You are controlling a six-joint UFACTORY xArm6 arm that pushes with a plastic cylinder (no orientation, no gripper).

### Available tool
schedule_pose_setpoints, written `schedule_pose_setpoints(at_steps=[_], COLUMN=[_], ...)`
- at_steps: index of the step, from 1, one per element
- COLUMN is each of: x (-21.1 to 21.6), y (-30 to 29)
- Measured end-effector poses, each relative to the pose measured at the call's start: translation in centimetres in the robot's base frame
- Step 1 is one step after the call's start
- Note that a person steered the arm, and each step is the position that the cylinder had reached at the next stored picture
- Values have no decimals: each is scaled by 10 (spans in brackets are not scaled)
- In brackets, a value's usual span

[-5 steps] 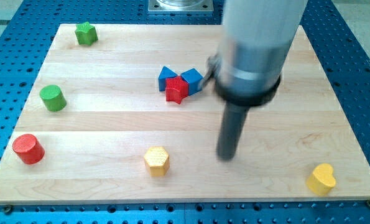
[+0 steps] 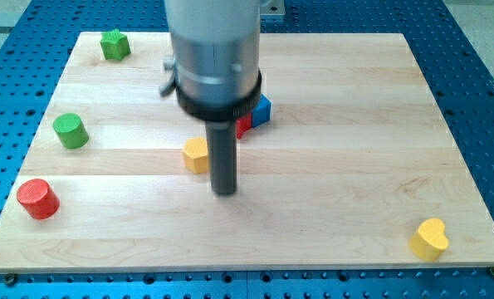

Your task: Place the red circle and hexagon right to the green circle

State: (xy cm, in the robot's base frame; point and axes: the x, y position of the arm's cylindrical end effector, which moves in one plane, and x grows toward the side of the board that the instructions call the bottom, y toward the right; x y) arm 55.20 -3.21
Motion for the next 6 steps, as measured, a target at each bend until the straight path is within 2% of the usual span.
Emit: schedule_pose_setpoints(at_steps=[1, 2, 3, 4, 5, 6], x=[-29, -51, -86, -64, 35, 49], y=[-40, -43, -22, -38, -87, -190])
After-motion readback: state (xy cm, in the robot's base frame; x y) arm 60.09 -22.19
